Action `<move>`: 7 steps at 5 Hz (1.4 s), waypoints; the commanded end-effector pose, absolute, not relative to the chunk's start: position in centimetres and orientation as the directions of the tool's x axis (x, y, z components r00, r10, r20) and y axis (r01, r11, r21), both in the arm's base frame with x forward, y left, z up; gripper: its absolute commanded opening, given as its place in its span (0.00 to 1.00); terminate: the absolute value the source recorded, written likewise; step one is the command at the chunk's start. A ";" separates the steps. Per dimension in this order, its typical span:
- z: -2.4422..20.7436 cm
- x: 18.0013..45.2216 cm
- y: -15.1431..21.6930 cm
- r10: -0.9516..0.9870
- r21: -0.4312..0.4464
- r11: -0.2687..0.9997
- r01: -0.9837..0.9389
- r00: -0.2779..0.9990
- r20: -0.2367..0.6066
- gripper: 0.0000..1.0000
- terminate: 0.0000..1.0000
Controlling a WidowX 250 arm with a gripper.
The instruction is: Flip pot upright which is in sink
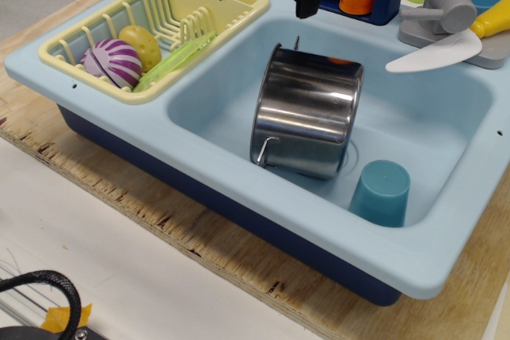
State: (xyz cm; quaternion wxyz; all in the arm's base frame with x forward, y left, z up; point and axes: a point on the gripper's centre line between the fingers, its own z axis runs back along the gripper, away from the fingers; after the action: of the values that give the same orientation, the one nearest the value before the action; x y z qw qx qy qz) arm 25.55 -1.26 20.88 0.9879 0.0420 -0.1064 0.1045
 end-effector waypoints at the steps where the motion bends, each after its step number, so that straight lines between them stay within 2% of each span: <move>1: 20.9 25.5 -1.3 0.198 0.061 0.975 -0.215 0.955 0.219 1.00 0.00; 5: 17.7 26.2 0.4 0.389 -0.371 0.880 -0.297 0.899 0.202 1.00 0.00; 7: 15.7 26.2 -0.4 0.427 -0.497 0.818 -0.289 0.884 0.189 1.00 0.00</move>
State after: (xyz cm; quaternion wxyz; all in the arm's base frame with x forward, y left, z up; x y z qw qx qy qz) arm 26.06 -1.36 14.59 0.9393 -0.2523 -0.1348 0.1896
